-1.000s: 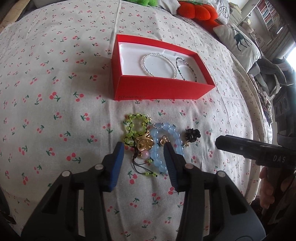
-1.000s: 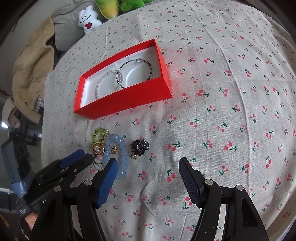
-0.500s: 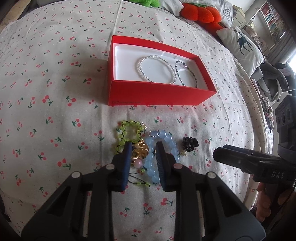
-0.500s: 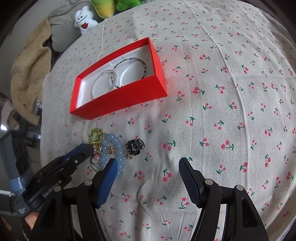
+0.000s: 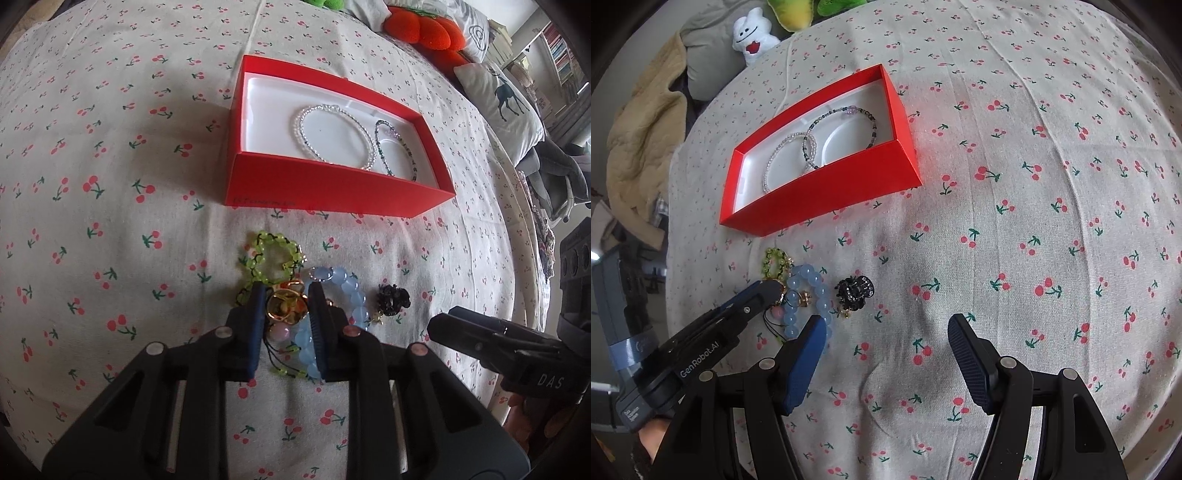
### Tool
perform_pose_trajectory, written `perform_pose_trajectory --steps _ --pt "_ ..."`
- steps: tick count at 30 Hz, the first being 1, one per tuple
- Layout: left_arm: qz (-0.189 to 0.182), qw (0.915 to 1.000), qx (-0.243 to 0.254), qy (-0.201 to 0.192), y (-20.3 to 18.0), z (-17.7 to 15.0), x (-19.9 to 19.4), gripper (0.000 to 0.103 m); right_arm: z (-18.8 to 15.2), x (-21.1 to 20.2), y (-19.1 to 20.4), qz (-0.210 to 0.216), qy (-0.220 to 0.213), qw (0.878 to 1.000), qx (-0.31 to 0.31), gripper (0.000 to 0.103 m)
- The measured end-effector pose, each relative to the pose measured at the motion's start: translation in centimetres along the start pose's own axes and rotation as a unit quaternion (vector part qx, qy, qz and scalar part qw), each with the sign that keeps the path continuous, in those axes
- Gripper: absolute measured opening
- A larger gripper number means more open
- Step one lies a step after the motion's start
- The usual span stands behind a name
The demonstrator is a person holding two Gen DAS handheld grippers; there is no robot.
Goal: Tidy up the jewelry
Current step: 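Grasp the gold flower charm with the left tool while the right tool grasps the black hair clip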
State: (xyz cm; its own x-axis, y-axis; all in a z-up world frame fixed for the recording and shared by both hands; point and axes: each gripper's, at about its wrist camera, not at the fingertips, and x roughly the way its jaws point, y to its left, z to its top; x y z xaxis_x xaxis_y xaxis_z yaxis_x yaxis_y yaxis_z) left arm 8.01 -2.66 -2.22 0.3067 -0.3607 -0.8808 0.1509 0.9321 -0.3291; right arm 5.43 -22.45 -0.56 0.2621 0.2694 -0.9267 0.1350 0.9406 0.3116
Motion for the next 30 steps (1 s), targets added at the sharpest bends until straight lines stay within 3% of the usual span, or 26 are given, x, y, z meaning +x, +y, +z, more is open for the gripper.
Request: perform_pose_trajectory --steps 14,18,23,30 --pt "0.005 0.9995 0.018 -0.025 1.4 -0.5 -3.4 0.025 0.3 0.8 0.0 -0.003 0.0 1.0 0.004 0.068" --pt "0.009 0.9996 0.011 -0.023 2.0 -0.7 -3.6 0.025 0.5 1.6 0.7 -0.004 -0.001 1.0 0.003 0.052" --pt "0.011 0.9996 0.011 -0.024 2.0 -0.8 -3.8 0.025 0.8 2.6 1.2 0.02 0.001 1.0 0.011 0.041" --pt "0.011 0.9995 0.02 -0.023 1.3 -0.9 -3.5 0.025 1.2 3.5 1.7 0.014 -0.009 1.0 0.01 0.027"
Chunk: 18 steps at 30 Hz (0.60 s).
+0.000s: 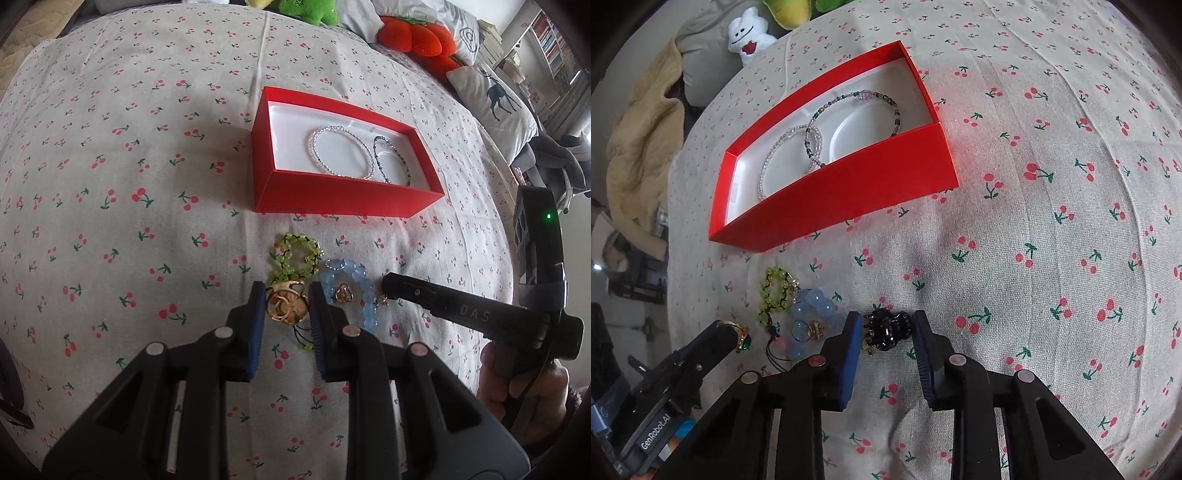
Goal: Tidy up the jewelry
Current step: 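Grasp the gold flower charm with the left tool while the right tool grasps the black hair clip, then carry the charm and hair clip into the red box and release both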
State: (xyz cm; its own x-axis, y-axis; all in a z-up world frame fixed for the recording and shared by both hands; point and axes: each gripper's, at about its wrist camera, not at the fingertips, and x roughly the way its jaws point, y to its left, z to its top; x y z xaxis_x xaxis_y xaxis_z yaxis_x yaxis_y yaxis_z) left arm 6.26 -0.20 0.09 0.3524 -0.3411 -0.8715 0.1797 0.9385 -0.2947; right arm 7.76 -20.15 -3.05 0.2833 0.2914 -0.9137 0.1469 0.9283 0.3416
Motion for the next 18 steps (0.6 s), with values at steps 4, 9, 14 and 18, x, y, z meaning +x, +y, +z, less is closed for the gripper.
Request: perform_pose_trajectory --steps 4,9,14,18 --pt "0.002 1.0 0.007 0.0 -0.5 0.0 0.2 0.025 0.1 0.1 0.4 -0.005 -0.001 1.0 -0.011 0.027" --pt "0.003 1.0 0.007 -0.003 -0.5 0.1 0.1 0.025 0.2 -0.4 0.7 -0.002 -0.002 1.0 -0.013 0.026" --pt "0.007 0.9998 0.01 -0.018 -0.5 0.4 -0.7 0.025 0.2 -2.0 1.0 0.008 -0.014 1.0 -0.016 0.026" --pt "0.012 0.9991 0.011 -0.04 -0.5 0.8 -1.7 0.025 0.5 -3.5 1.3 0.02 -0.033 0.999 -0.018 0.026"
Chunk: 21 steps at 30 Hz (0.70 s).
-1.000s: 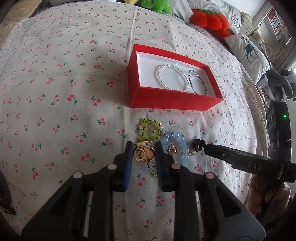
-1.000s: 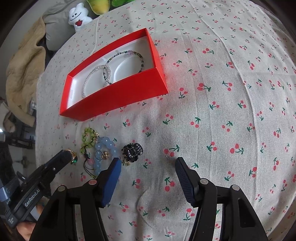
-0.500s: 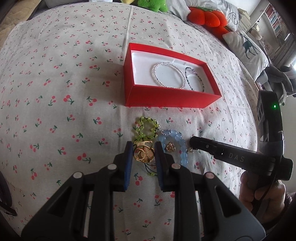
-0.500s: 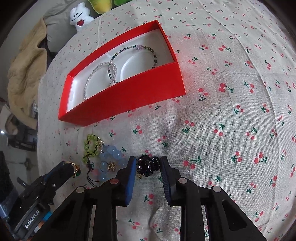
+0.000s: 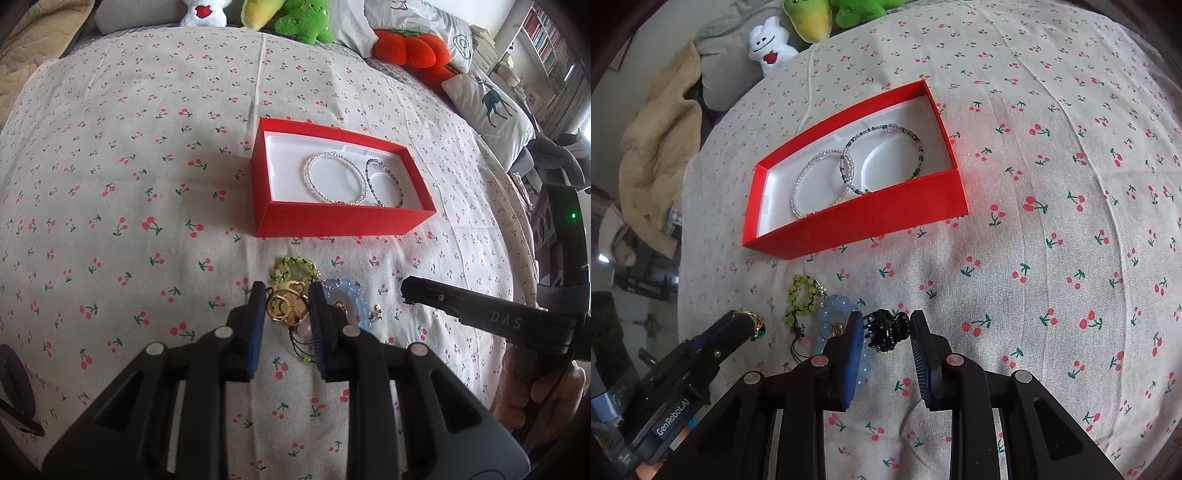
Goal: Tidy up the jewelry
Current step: 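Carry the charm and hair clip into the red box and release both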
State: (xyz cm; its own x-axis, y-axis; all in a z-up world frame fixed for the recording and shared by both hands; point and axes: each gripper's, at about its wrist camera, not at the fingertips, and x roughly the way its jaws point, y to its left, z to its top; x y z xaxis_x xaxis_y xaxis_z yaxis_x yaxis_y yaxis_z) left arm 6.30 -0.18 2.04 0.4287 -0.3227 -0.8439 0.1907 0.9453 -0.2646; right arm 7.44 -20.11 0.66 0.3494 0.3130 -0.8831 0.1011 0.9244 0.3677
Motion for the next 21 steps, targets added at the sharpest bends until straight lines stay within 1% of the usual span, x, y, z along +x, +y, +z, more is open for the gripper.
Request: perform_pose_trajectory --steps 8,14,17,21 --pt "0.004 0.9992 0.01 -0.038 -0.7 1.0 -1.1 0.025 0.4 -2.7 0.0 0.018 -0.033 0.999 -0.001 0.026" --pt "0.007 0.9977 0.008 -0.066 -1.0 2.0 -1.6 0.025 1.4 -4.3 -0.3 0.022 -0.064 0.998 0.002 0.026" --pt "0.004 0.9965 -0.005 -0.084 -0.8 2.8 -1.6 0.025 2.1 -5.0 -0.6 0.021 -0.079 0.997 0.004 0.026" --pt "0.004 0.995 -0.025 -0.097 -0.3 3.7 -0.8 0.025 3.0 -5.2 -1.3 0.026 -0.091 0.995 0.015 0.026"
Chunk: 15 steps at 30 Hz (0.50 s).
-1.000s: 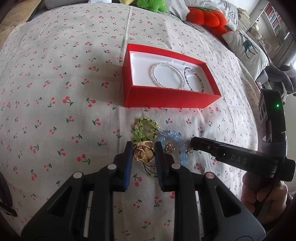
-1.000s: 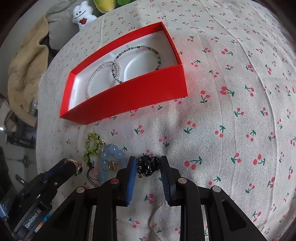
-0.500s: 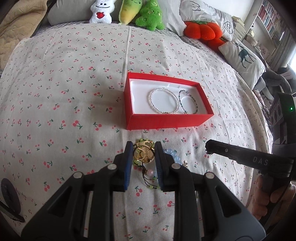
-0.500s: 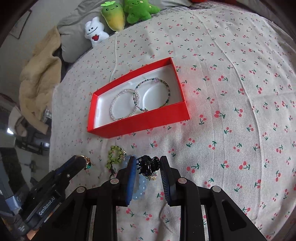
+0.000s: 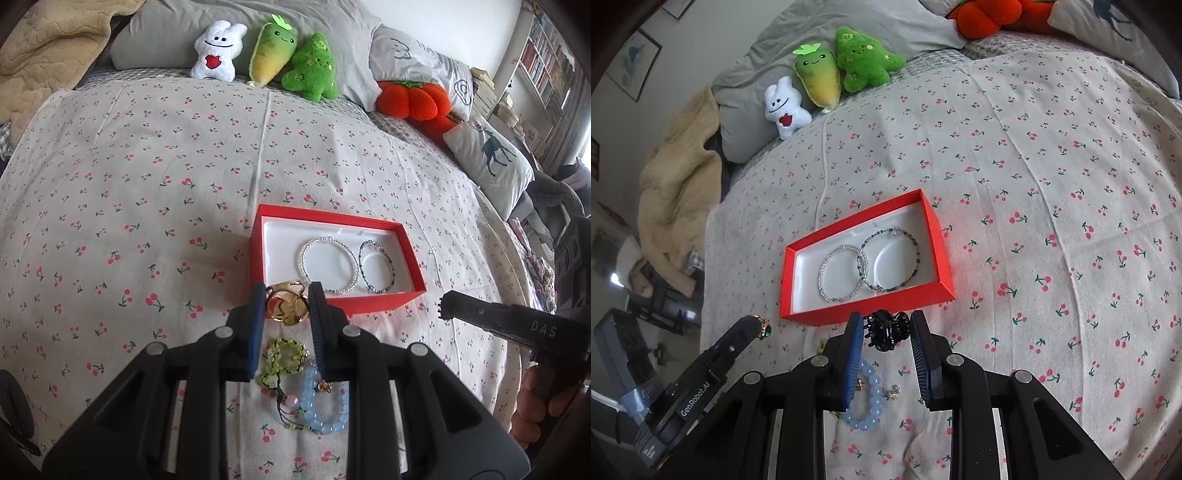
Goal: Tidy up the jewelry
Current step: 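Carry the charm and hair clip into the red box and release both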
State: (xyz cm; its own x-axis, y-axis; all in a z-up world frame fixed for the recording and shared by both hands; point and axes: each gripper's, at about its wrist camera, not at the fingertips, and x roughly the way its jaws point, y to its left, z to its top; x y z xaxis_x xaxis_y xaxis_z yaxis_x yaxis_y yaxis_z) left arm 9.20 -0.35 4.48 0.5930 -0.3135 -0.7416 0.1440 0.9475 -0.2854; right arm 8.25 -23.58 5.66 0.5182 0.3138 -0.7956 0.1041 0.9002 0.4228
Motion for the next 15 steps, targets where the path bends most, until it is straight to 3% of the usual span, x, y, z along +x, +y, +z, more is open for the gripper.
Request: perform_pose_trajectory --steps 15 --pt "-0.006 0.9989 -0.044 -0.016 0.7 1.0 3.9 0.025 2.5 2.0 -0.6 0.004 -0.022 1.0 0.001 0.026"
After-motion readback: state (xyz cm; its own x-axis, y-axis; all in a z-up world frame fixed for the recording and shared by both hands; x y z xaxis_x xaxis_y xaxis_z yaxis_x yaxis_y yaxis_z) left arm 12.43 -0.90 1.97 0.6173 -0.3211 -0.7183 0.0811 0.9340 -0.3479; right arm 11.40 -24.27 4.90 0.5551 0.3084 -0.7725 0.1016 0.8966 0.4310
